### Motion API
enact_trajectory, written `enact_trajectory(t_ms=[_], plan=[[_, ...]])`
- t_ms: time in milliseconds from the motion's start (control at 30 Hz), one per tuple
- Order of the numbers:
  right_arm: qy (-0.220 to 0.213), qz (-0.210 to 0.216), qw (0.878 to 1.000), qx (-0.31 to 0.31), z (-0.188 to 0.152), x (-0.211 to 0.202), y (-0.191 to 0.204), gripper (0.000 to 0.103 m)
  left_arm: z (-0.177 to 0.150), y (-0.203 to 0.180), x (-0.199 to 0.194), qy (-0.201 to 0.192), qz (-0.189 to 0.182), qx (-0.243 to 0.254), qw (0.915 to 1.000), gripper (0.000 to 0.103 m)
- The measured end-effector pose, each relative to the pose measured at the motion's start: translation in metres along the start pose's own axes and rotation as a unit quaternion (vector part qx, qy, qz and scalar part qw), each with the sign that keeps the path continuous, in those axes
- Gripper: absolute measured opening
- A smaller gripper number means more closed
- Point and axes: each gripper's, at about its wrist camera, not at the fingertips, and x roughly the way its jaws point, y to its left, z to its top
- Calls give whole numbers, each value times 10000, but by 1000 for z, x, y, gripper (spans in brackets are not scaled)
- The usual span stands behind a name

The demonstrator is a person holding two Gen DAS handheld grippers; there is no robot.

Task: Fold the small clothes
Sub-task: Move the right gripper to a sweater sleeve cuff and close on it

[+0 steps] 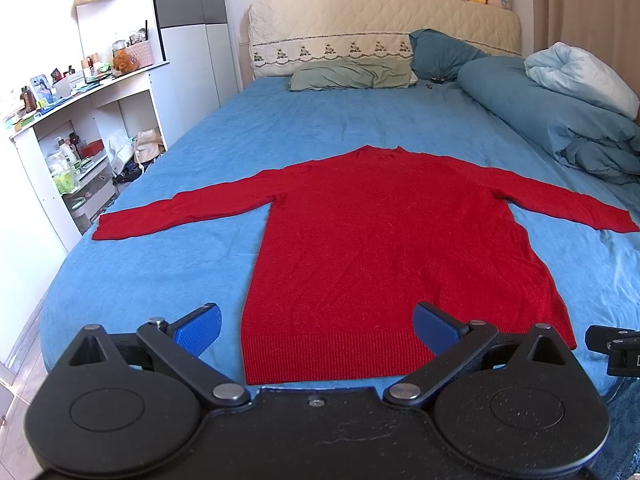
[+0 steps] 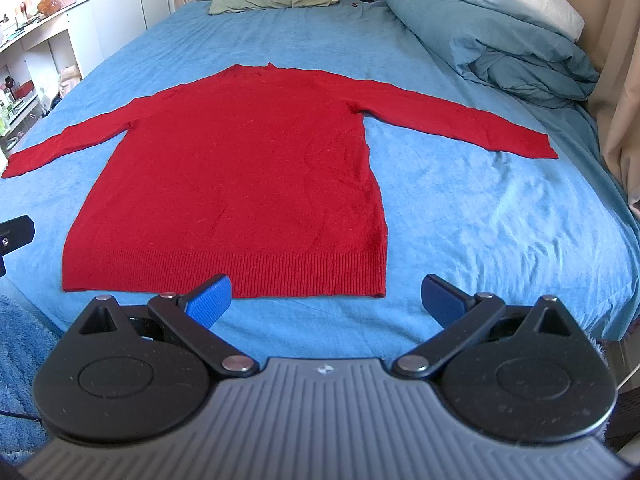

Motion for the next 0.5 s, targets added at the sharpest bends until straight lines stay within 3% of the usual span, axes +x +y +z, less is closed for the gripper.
enact_trajectory(t_ms=[233,500], plan=[[-58,5,10000,-12,10,-4,-2,103,10,-4,0,24,-83,-78,9999,103],[-654,-107,9967,478,66,-16,-46,103,88,-26,-5,-772,-422,48,9961,103]])
